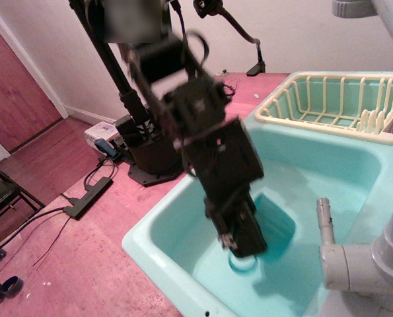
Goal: Flip cup upright
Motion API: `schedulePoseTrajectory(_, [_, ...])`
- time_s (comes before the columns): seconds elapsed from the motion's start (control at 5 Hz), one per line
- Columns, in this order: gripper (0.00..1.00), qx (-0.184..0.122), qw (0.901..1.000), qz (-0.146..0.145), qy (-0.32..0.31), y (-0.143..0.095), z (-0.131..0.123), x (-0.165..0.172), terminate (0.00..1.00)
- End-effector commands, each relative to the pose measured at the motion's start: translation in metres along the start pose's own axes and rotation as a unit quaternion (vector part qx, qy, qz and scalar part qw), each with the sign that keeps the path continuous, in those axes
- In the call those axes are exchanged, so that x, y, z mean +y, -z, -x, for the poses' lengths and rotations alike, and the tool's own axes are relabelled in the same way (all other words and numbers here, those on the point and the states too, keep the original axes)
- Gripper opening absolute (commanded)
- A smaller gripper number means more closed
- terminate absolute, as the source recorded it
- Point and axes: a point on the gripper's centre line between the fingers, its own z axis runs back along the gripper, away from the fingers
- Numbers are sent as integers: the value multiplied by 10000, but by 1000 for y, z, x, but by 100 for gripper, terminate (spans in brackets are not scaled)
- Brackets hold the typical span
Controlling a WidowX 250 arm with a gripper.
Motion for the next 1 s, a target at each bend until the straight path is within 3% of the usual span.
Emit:
schedulePoseTrajectory(0.0, [0,950,9920,-708,436,-55,-10,8,0])
schedulePoseTrajectory(0.2, [0,1775,9727,-1357,625,-57,1,10,0])
schedulePoseTrajectory(0.6, [0,2956,9338,-1693,1095,-4,33,0,0])
schedulePoseTrajectory(0.8, [0,3051,9307,-1665,1144,16,50,1,100])
